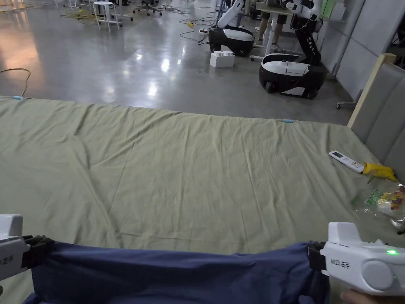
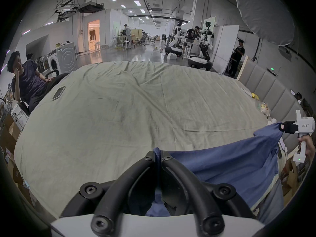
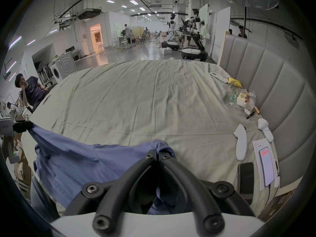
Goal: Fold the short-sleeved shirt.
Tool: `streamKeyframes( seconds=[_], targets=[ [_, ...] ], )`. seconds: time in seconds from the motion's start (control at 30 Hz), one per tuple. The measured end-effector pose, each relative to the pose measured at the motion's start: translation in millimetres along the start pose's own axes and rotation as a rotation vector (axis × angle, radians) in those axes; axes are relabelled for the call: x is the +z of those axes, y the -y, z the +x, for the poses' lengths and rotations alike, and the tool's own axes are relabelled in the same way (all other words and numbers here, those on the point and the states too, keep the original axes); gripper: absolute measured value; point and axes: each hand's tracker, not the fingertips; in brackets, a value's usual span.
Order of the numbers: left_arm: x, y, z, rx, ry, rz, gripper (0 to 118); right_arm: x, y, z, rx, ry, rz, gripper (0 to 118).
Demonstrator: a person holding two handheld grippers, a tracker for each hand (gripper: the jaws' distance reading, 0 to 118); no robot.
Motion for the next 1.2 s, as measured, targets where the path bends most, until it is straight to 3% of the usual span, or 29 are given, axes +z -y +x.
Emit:
streamKeyframes(
  seconds=[0.23, 0.5, 0.87, 1.03, 1.13, 1.2],
  targets=[
    [43.9, 36.0, -11.4, -0.001, 0.02, 0.016, 5, 48.3, 46.6, 2.4, 0.042, -0.009, -0.024, 2],
    [69.7, 96.9, -17.6, -0.008, 0.042, -0.087, 5, 67.1, 116.3, -1.5, 0.079, -0.003, -0.133, 2],
    [31.5, 149.5, -4.7, -0.157, -0.04, -0.291, 5, 23.5, 177.2, -8.1, 0.08, 0.037, -0.243, 2],
    [8.5, 163.2, -5.0, -0.17, -0.078, -0.28, 5, 10.5, 186.5, -15.8, 0.088, 0.054, -0.223, 3],
    [12.2, 159.4, -9.2, -0.12, -0.077, -0.274, 8, 16.9, 180.8, -19.1, 0.114, 0.078, -0.219, 14],
    [16.8, 149.3, -13.9, -0.081, -0.064, -0.266, 21, 25.9, 171.1, -21.7, 0.151, 0.137, -0.212, 45]
  ],
)
